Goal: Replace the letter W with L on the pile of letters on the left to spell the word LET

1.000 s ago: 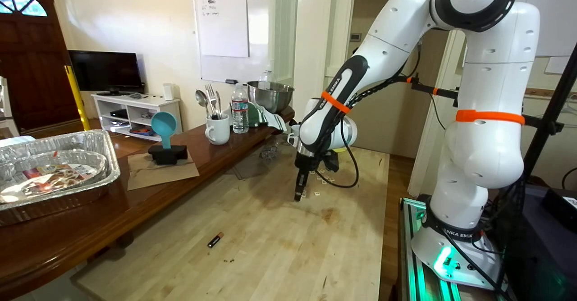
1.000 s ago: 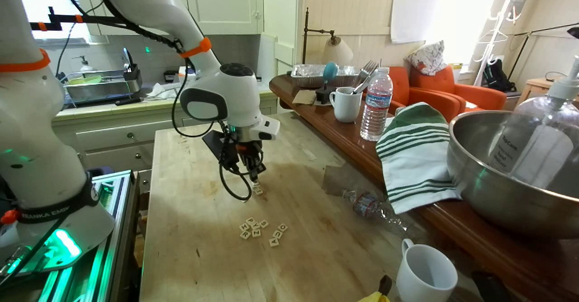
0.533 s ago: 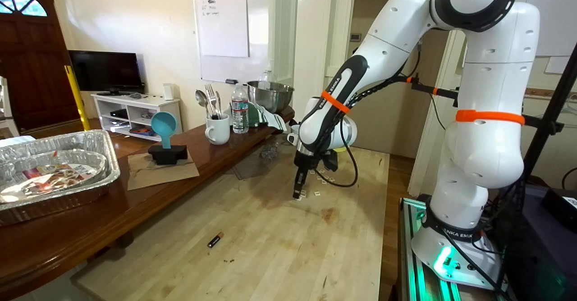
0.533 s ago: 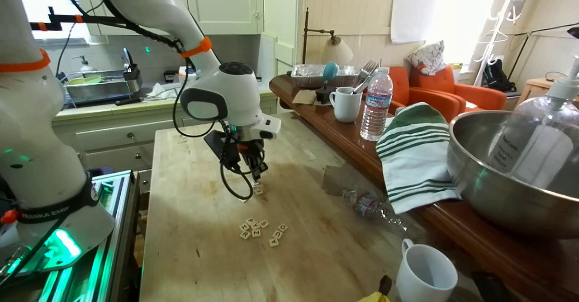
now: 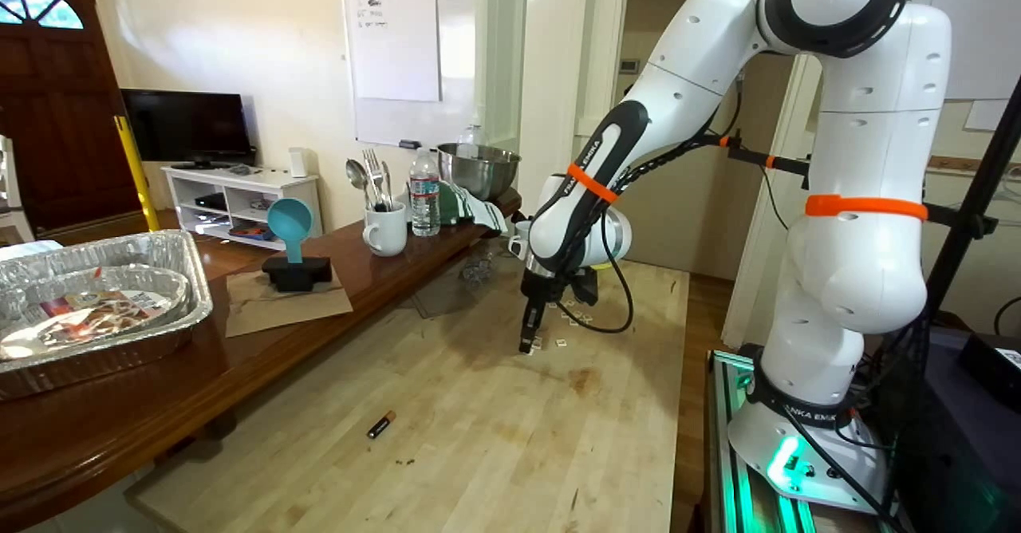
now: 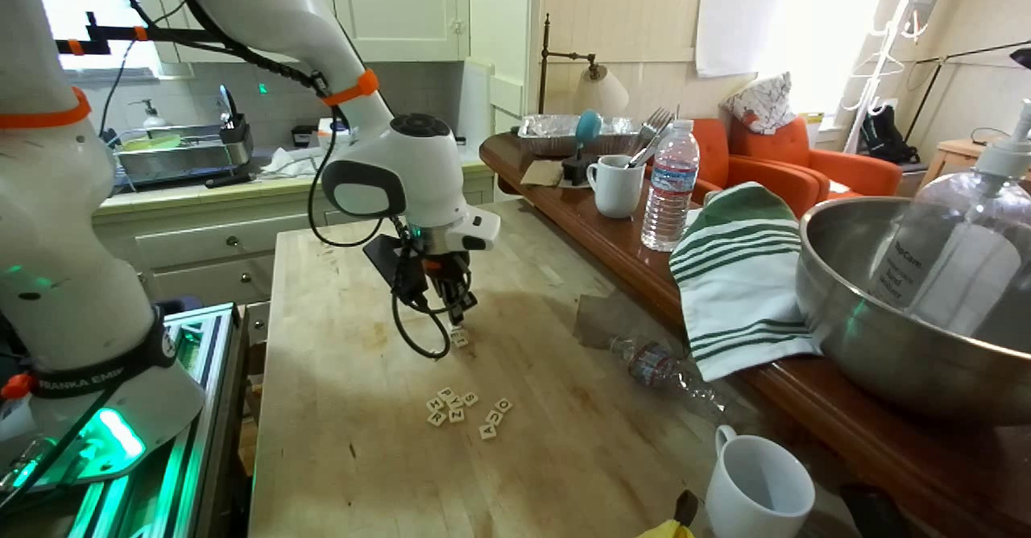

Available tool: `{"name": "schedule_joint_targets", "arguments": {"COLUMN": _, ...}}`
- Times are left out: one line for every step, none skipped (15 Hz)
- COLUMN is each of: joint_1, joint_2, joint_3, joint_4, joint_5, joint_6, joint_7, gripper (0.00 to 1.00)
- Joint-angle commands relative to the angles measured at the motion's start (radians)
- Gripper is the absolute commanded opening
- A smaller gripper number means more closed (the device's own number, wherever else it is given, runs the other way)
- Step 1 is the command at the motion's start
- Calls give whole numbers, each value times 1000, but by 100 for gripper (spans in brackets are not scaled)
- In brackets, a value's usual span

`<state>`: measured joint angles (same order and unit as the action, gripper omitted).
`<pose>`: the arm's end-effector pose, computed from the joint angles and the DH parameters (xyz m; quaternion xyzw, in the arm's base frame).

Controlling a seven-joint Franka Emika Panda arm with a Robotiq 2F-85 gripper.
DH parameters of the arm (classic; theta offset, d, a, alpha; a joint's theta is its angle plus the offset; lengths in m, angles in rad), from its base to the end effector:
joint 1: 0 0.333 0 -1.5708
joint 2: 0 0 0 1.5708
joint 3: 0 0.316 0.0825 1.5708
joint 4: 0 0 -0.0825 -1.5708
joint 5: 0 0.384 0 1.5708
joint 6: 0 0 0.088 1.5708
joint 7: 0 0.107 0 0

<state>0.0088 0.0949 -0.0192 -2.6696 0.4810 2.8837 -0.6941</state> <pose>0.4239 -0.0313 0.2150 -0.9893 -0.1119 -0.0798 0.0489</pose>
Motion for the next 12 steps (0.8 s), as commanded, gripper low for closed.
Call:
{"name": "schedule_joint_targets", "arguments": {"joint_1": -7, "joint_2": 39, "joint_3": 8, "joint_4": 16, "joint_5": 34, "joint_6": 51, "joint_7": -33, "gripper": 0}}
{"name": "schedule_joint_targets", "arguments": {"joint_1": -10, "joint_2": 50, "joint_3": 10, "joint_4": 25, "joint_5": 47, "joint_6": 61, "joint_7": -36, "gripper": 0}}
{"name": "schedule_joint_targets", "arguments": {"joint_1": -14, "joint_2": 63, "joint_3": 13, "joint_4": 38, "joint_5": 62, "joint_6": 76, "joint_7": -37, "gripper": 0}}
{"name": "schedule_joint_targets", "arguments": {"joint_1": -17, "joint_2": 72, "joint_3": 14, "joint_4": 46, "joint_5": 71, "joint_6": 88, "joint_7": -36, "gripper": 0}}
{"name": "schedule_joint_targets", "arguments": {"joint_1": -22, "joint_2": 83, "joint_3": 18, "joint_4": 58, "joint_5": 87, "joint_6": 98, "joint_7": -41, "gripper": 0}}
{"name": "schedule_joint_targets", "arguments": {"joint_1": -27, "joint_2": 91, "joint_3": 22, "joint_4": 70, "joint_5": 105, "joint_6": 104, "joint_7": -45, "gripper": 0}}
{"name": "schedule_joint_targets", "arguments": {"joint_1": -32, "joint_2": 103, "joint_3": 26, "joint_4": 83, "joint_5": 120, "joint_6": 114, "joint_7": -50, "gripper": 0}}
{"name": "schedule_joint_targets", "arguments": {"joint_1": -35, "joint_2": 114, "joint_3": 26, "joint_4": 95, "joint_5": 128, "joint_6": 116, "joint_7": -53, "gripper": 0}}
{"name": "schedule_joint_targets", "arguments": {"joint_1": -39, "joint_2": 126, "joint_3": 24, "joint_4": 106, "joint_5": 134, "joint_6": 122, "joint_7": -55, "gripper": 0}}
{"name": "schedule_joint_targets", "arguments": {"joint_1": -43, "joint_2": 136, "joint_3": 22, "joint_4": 115, "joint_5": 135, "joint_6": 128, "joint_7": -55, "gripper": 0}}
{"name": "schedule_joint_targets", "arguments": {"joint_1": -48, "joint_2": 141, "joint_3": 22, "joint_4": 122, "joint_5": 137, "joint_6": 129, "joint_7": -57, "gripper": 0}}
{"name": "schedule_joint_targets", "arguments": {"joint_1": -55, "joint_2": 141, "joint_3": 26, "joint_4": 127, "joint_5": 144, "joint_6": 126, "joint_7": -58, "gripper": 0}}
